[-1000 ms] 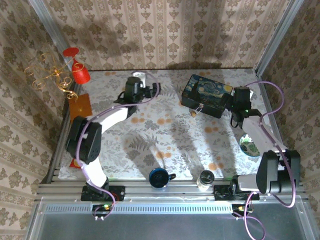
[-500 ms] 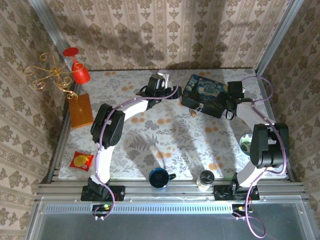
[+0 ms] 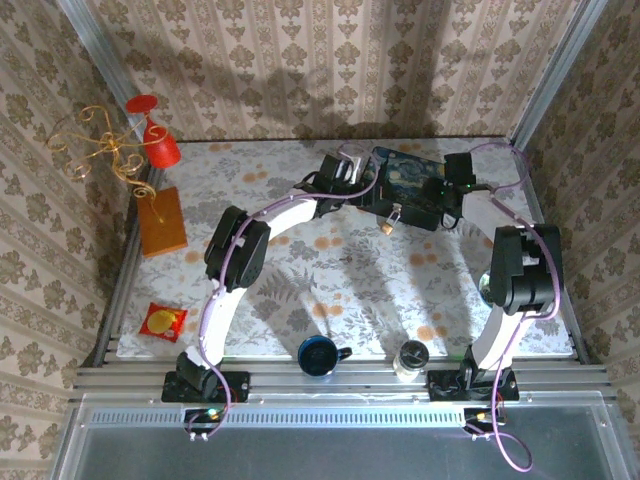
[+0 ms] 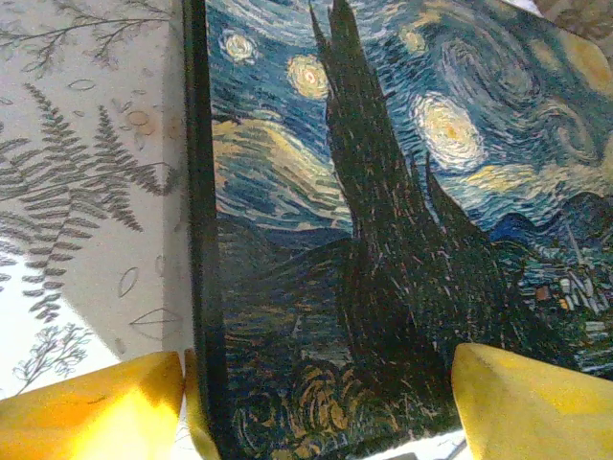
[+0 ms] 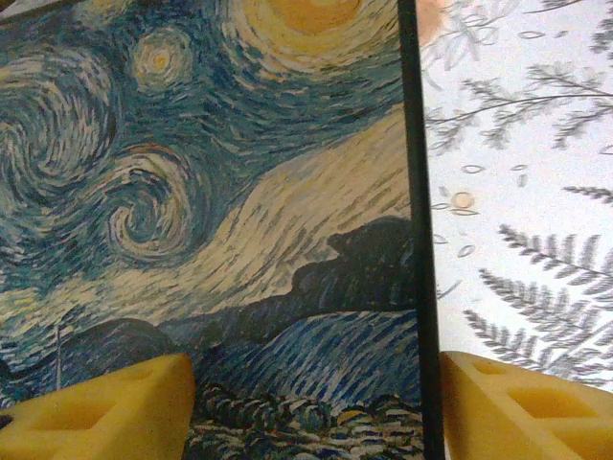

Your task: Unlock the padlock with the key

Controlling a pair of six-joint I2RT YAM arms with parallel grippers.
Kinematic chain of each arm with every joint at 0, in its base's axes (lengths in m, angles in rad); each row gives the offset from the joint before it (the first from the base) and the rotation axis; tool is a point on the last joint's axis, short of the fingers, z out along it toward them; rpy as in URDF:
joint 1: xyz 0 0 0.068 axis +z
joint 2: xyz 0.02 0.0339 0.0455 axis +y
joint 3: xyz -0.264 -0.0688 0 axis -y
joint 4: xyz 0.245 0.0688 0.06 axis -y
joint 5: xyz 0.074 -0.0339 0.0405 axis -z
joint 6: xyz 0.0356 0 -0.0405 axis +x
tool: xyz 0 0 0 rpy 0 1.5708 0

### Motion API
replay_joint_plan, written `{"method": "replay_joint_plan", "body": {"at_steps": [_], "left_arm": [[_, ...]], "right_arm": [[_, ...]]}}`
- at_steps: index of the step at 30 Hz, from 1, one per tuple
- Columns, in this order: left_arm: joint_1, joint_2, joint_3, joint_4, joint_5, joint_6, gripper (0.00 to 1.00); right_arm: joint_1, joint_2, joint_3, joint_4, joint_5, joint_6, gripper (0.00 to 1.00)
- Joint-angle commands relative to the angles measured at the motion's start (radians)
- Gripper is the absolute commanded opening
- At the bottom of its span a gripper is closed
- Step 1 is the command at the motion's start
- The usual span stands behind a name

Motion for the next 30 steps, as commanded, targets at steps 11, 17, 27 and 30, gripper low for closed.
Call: {"method": "replay_joint_plan", "body": {"at_steps": [11, 17, 27, 30], "left_arm": [[0.03, -0.157, -0.255, 0.031, -0.177, 0.001, 0.61], [0.04, -0.287, -0.446, 0.096, -0.24, -0.004, 0.6], [0.037, -0.546, -0.791, 0.181, -0.365, -0.067, 0.59], [0.027, -0.622, -0.889, 0.195, -0.416, -0.104, 0.59]], "right_arm": [[0.199, 0.168, 0.164, -0.068, -0.076, -0.079, 0.64], [0.298, 0.248, 0.269, -0.098, -0.089, -0.087, 0.63], [0.442, 0.379, 0.459, -0.174, -0.104, -0.112, 0.63], [0.474, 0.408, 0.504, -0.194, -0.114, -0.121, 0.63]]}}
